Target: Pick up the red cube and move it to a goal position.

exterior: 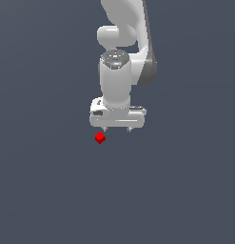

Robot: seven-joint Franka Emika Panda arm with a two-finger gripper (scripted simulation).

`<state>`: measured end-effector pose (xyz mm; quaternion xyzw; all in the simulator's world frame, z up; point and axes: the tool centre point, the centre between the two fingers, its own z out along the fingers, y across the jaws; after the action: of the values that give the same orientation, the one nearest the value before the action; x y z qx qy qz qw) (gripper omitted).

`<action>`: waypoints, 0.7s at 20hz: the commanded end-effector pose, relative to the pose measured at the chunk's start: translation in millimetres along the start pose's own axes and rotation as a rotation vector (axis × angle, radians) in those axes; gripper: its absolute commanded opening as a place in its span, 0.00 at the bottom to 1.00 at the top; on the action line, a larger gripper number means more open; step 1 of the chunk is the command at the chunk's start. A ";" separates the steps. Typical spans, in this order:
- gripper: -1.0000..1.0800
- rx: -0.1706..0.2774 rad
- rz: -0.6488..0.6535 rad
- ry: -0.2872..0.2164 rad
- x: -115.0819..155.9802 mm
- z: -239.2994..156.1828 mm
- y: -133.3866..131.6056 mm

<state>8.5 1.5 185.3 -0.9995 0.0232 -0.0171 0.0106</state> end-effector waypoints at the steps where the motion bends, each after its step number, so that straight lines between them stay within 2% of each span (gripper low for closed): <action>1: 0.96 0.000 0.000 0.000 0.0 0.0 0.0; 8: 0.96 -0.002 0.046 -0.001 -1.3 10.0 7.3; 14: 0.96 -0.009 0.160 -0.005 -6.1 34.9 25.2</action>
<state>4.2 -17.5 157.3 -0.9961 0.0866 -0.0147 0.0084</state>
